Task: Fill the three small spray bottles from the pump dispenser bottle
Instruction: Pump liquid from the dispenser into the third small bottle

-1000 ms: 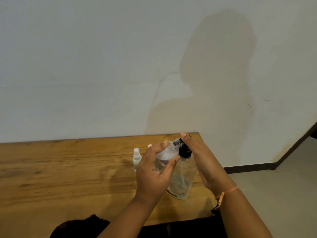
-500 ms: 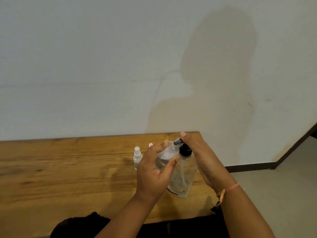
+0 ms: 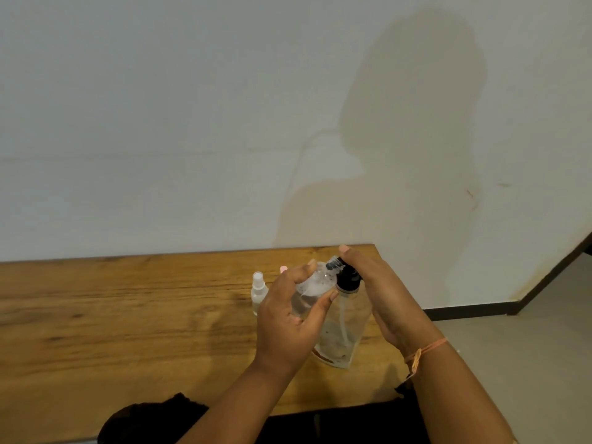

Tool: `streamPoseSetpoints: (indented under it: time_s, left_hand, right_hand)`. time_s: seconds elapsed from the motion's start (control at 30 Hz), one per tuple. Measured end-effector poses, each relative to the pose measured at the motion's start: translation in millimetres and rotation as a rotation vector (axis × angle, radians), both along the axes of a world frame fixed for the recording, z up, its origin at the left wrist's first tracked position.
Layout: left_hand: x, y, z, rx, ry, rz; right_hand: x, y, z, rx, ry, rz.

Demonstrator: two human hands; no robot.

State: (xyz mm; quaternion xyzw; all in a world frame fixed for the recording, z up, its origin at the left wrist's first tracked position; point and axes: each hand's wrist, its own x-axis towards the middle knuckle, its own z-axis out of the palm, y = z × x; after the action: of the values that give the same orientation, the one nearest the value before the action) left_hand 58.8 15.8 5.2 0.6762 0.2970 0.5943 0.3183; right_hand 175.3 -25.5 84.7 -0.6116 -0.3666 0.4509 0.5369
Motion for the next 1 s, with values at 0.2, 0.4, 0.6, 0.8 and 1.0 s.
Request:
streamPoseSetpoints:
  time_s: [0.2,0.4,0.6,0.8,1.0]
  left_hand:
    - [-2,2,7,0.041,0.012,0.008]
    - [-1,1,7,0.023,-0.006,-0.006]
    - [0,-4,5,-0.010,0.008,0.009]
    - [-2,1,11,0.036,0.014,0.021]
    - [1,0,6,0.000,-0.006,0.003]
  right_hand:
    - [-5,-3,-3,0.091,-0.021,-0.034]
    - [-11,0,-5,0.119,-0.050,-0.093]
    - [-11,0,-7,0.096,-0.088,-0.112]
    - [-13,-1,0,0.120,-0.086,-0.098]
    - [-6,-1,0,0.068,-0.036,-0.063]
